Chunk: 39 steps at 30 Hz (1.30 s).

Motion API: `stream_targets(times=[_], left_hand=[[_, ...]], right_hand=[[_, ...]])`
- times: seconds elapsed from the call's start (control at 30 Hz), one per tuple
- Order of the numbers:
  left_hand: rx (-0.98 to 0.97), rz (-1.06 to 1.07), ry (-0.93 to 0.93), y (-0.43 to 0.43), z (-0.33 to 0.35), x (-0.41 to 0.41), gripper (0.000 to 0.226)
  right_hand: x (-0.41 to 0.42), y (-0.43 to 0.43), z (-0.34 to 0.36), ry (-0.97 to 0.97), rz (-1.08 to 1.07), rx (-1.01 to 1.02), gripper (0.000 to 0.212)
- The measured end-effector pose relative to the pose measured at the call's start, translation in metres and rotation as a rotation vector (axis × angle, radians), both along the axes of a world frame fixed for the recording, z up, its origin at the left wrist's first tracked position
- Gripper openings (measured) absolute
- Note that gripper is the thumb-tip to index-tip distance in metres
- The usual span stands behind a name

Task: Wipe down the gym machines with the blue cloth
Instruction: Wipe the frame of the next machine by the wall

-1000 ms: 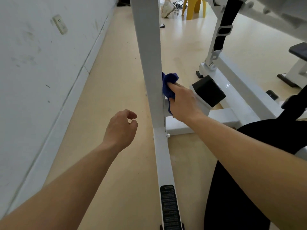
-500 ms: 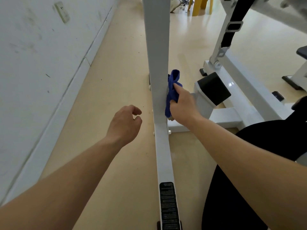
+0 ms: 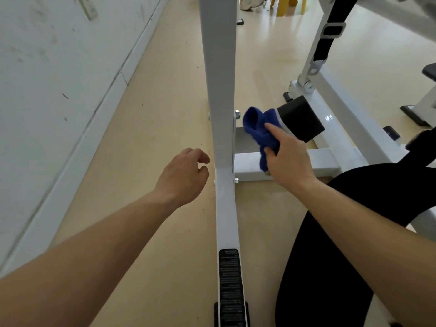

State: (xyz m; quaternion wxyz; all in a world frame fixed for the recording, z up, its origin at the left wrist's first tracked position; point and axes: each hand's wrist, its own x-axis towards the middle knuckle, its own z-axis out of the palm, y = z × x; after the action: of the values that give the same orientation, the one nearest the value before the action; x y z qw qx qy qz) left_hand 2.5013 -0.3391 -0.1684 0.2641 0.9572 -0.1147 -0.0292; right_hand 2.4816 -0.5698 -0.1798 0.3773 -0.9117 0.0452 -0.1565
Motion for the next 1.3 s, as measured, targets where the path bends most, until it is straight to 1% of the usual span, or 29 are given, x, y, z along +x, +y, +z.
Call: stream_targets(times=[0.07, 0.13, 0.2, 0.27, 0.33, 0.4, 0.5, 0.6, 0.67, 0.73, 0.8, 0.87, 0.93, 1.0, 1.07, 1.13, 1.2, 1.23, 1.3], left_hand=[[0.014, -0.008, -0.001, 0.000, 0.000, 0.000, 0.028], [-0.008, 0.014, 0.022, -0.001, 0.001, 0.000, 0.028], [-0.034, 0.033, 0.035, 0.000, 0.001, 0.000, 0.027], [-0.044, 0.037, 0.039, 0.001, -0.003, -0.001, 0.026], [-0.044, 0.037, 0.043, 0.006, -0.008, -0.001, 0.024], [-0.034, 0.038, 0.057, 0.010, -0.015, 0.001, 0.022], [-0.004, 0.047, 0.085, 0.019, -0.025, 0.001, 0.021], [0.024, 0.048, 0.106, 0.027, -0.029, 0.001, 0.020], [0.031, 0.038, 0.112, 0.031, -0.029, 0.002, 0.021], [0.021, 0.038, 0.110, 0.038, -0.029, 0.003, 0.021], [0.008, 0.040, 0.107, 0.043, -0.030, 0.002, 0.020], [0.020, 0.029, 0.091, 0.046, -0.030, 0.005, 0.019], [0.032, 0.027, 0.079, 0.049, -0.030, 0.007, 0.018], [0.031, 0.027, 0.074, 0.050, -0.030, 0.009, 0.018], [0.030, 0.025, 0.069, 0.049, -0.029, 0.009, 0.018], [0.024, 0.017, 0.078, 0.046, -0.028, 0.006, 0.019], [0.009, 0.017, 0.090, 0.040, -0.028, 0.005, 0.019], [-0.010, 0.025, 0.101, 0.036, -0.028, 0.006, 0.018], [-0.129, 0.057, 0.169, 0.024, -0.027, 0.008, 0.015]], right_hand=[[0.000, 0.005, -0.006, -0.120, -0.013, -0.103, 0.051], [0.010, 0.014, -0.017, -0.159, 0.047, -0.269, 0.055], [0.027, 0.018, -0.029, -0.135, 0.097, -0.490, 0.064], [0.041, 0.015, -0.040, -0.047, 0.129, -0.705, 0.073], [0.048, 0.009, -0.049, -0.010, 0.160, -0.811, 0.076], [0.049, 0.002, -0.052, -0.062, 0.165, -0.846, 0.071], [0.061, -0.005, -0.040, -0.126, 0.128, -1.015, 0.063], [0.074, -0.006, -0.014, -0.078, 0.172, -1.119, 0.054], [0.072, -0.010, -0.006, -0.071, 0.166, -1.127, 0.047], [0.066, -0.003, -0.005, -0.050, 0.120, -1.124, 0.045], [0.066, 0.014, -0.009, 0.003, 0.066, -1.079, 0.043], [0.071, 0.027, -0.014, 0.011, 0.050, -0.989, 0.038], [0.075, 0.025, -0.017, -0.025, 0.110, -0.909, 0.044], [0.071, 0.009, -0.019, -0.070, 0.166, -0.941, 0.059], [0.067, -0.004, -0.022, -0.120, 0.145, -0.957, 0.064], [0.063, 0.003, -0.023, -0.141, 0.080, -0.856, 0.056], [0.057, 0.014, -0.027, -0.173, 0.011, -0.730, 0.041], [0.054, 0.017, -0.029, -0.189, -0.013, -0.658, 0.037], [0.045, 0.016, -0.031, -0.186, -0.009, -0.488, 0.033]])
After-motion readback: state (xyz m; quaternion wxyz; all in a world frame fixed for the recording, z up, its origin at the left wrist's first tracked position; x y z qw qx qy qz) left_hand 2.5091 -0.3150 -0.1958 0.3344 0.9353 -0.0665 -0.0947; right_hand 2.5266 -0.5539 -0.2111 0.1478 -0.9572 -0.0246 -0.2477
